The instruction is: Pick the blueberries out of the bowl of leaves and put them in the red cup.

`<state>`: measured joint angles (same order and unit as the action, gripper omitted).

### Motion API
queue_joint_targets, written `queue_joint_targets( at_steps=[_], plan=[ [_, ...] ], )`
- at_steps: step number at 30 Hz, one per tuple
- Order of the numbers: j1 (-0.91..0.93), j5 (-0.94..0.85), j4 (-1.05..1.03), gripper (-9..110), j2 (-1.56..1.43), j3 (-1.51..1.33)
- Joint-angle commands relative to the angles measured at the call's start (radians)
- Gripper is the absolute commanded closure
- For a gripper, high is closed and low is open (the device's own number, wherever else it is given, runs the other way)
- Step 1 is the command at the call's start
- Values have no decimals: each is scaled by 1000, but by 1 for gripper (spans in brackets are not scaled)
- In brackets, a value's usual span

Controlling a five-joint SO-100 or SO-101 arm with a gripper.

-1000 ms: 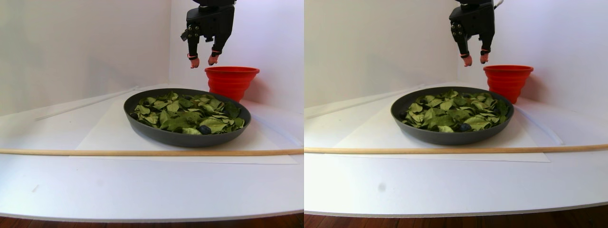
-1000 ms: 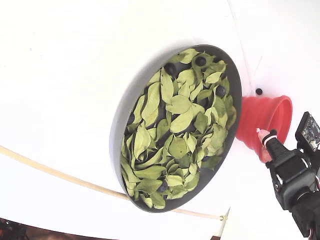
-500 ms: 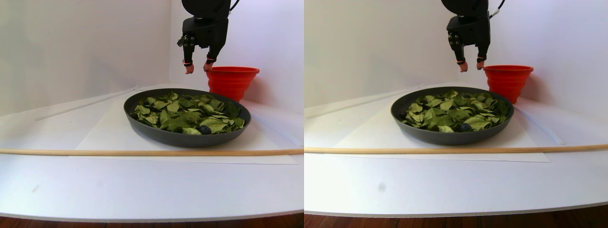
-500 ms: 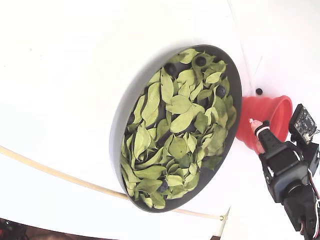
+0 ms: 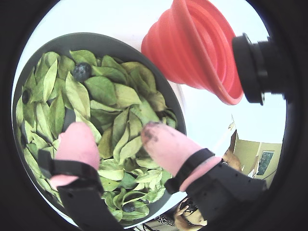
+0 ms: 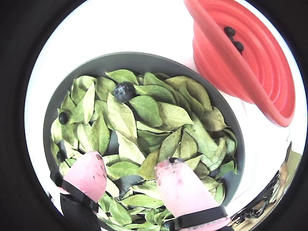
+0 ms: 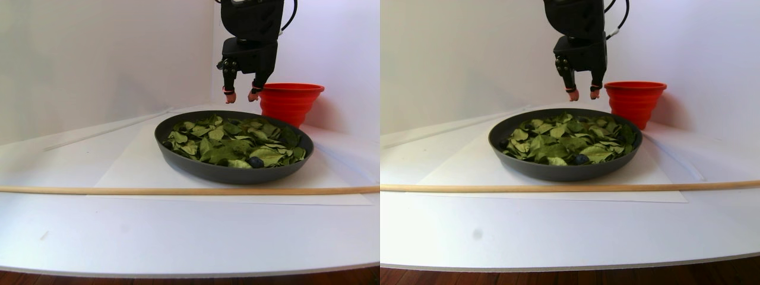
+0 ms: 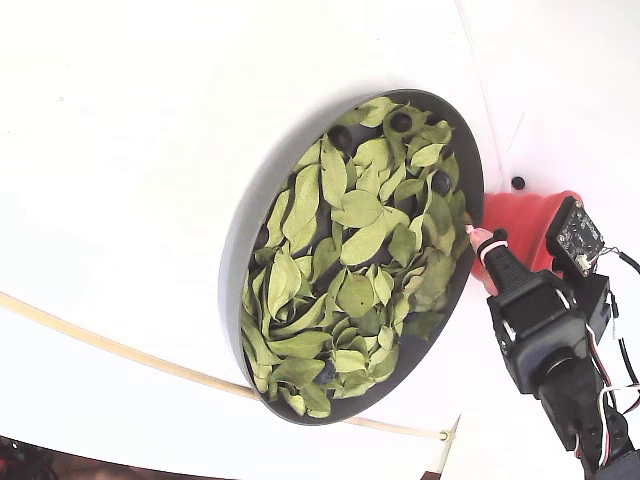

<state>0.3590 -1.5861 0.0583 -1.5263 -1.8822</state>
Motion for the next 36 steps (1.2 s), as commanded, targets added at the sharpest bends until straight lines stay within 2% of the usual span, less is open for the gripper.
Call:
queue_joint_targets(
  at_steps=[1,36],
  plan=[
    [0,15,34,81,-23,80],
    [-9,44,164,80,209,224]
  ],
)
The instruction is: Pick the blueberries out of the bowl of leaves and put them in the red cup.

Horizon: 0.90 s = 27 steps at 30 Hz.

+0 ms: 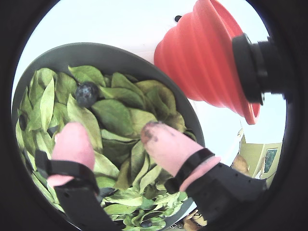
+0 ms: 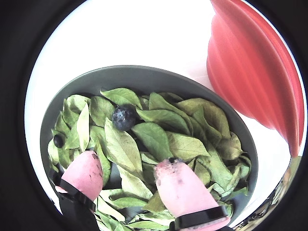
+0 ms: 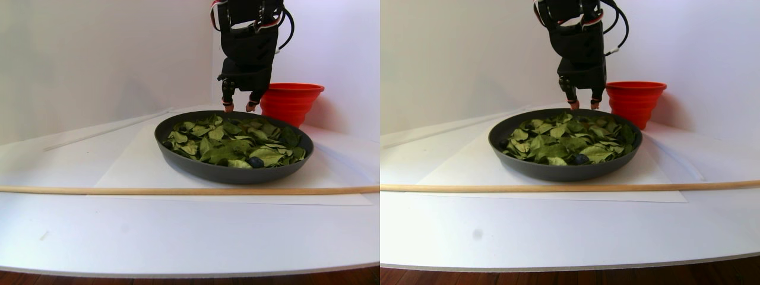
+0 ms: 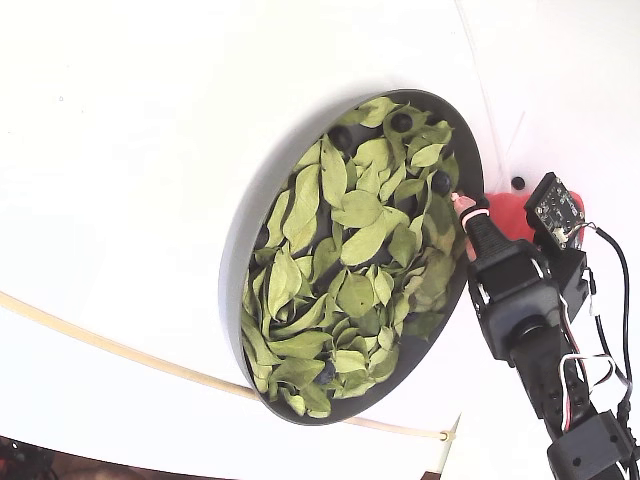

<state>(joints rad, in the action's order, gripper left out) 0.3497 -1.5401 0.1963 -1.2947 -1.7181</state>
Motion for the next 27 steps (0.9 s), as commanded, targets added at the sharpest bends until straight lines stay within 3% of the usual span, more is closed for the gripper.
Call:
queue_joint_targets(
  at_steps=[1,27],
  plan=[
    [0,-2,29,80,-17,64],
    [-17,11,86,80,132,207]
  ],
)
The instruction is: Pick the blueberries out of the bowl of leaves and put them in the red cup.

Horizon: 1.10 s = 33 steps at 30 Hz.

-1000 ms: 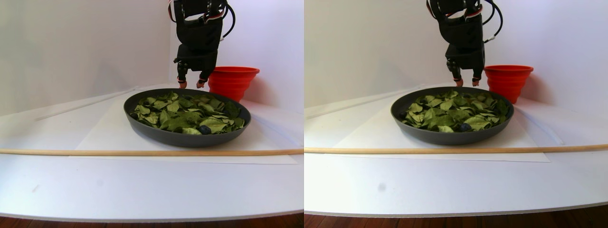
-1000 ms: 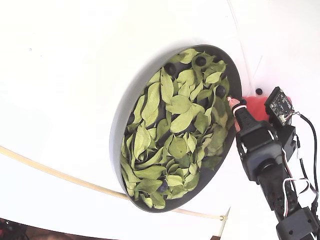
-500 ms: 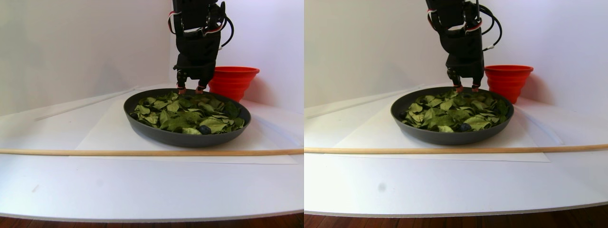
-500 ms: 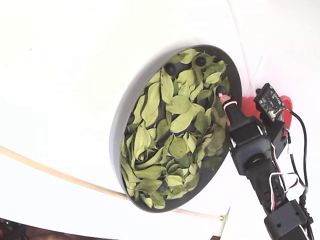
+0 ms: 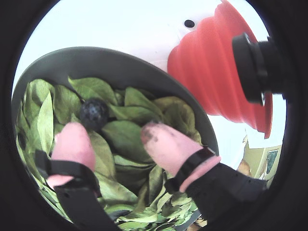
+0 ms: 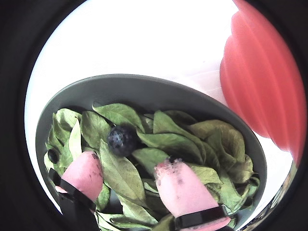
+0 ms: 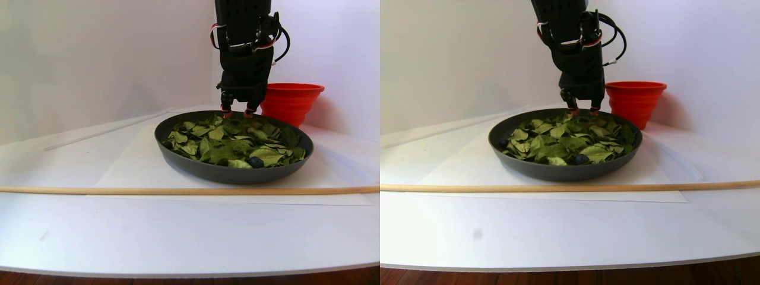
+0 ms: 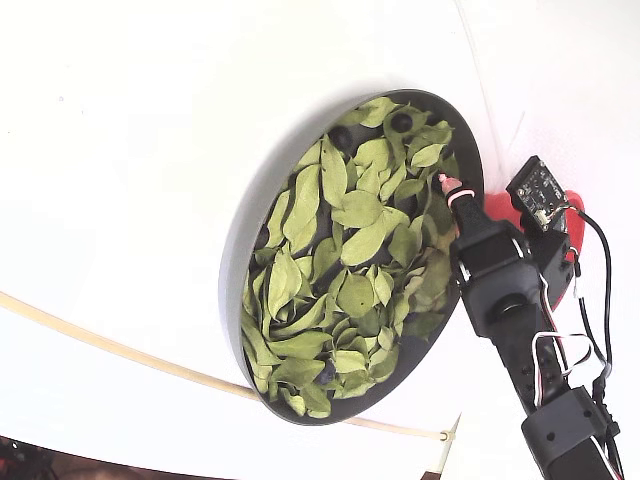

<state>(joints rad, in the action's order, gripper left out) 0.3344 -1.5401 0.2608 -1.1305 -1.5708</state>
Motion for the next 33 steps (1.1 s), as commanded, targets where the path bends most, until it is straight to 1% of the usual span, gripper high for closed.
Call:
queue_joint_targets(
  at_steps=[1,33],
  plan=[
    [-2,12,21,80,-28,66],
    [-8,28,46,81,72,155]
  ],
)
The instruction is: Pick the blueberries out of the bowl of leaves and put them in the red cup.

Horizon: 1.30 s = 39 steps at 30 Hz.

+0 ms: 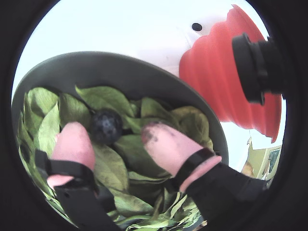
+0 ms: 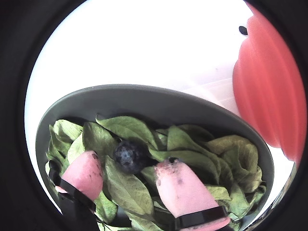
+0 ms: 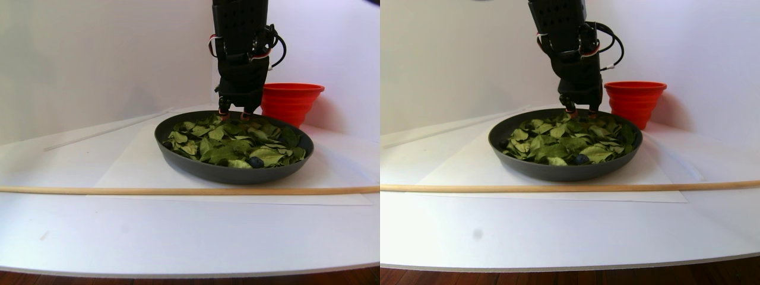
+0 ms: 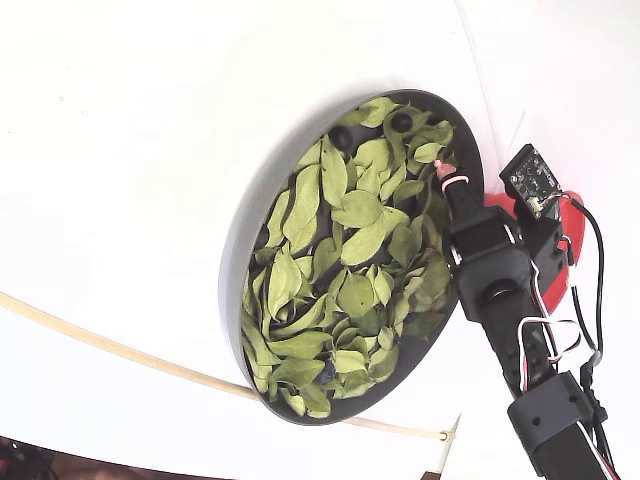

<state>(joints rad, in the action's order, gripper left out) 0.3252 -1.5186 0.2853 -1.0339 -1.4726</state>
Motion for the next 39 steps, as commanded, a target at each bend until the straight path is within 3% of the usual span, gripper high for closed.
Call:
queue_joint_targets(
  at_steps=[1,39],
  plan=[
    [2,6,21,81,-21,60],
    [14,-5,29,88,71,115]
  ],
)
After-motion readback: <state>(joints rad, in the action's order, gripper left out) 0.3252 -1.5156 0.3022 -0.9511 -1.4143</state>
